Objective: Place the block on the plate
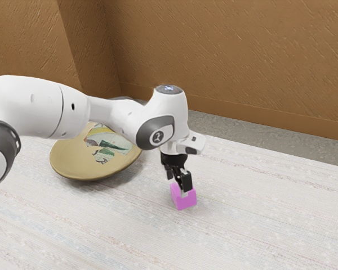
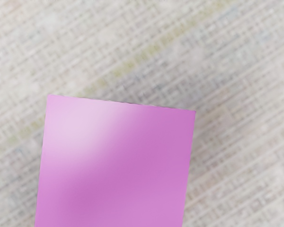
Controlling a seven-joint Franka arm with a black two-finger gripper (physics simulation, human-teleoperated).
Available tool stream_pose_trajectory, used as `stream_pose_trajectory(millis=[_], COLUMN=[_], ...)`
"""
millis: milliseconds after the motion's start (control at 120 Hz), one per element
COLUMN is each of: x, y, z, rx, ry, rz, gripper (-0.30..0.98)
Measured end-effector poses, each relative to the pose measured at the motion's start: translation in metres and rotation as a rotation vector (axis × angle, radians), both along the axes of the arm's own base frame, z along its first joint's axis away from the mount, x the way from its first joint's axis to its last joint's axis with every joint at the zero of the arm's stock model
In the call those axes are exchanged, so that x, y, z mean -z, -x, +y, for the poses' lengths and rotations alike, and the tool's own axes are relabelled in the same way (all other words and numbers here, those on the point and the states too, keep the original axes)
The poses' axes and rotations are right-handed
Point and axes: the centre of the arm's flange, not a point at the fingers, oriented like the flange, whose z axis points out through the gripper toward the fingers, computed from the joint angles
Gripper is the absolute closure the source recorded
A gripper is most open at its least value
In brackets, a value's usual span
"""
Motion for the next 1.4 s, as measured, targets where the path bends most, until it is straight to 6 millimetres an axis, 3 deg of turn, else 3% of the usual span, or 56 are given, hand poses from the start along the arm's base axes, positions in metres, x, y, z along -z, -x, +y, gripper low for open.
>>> stream_pose_trajectory(millis=[542,1175,1400], x=[0.026,0.051,0.052], y=[-0.022,-0.017,-0.017], z=[0.009,0.004,0.004], rx=[0.037,0.049,0.051], ry=[-0.010,-0.003,-0.005], rz=[-0.010,0.013,0.013], gripper=[0.00,0.00,0.22])
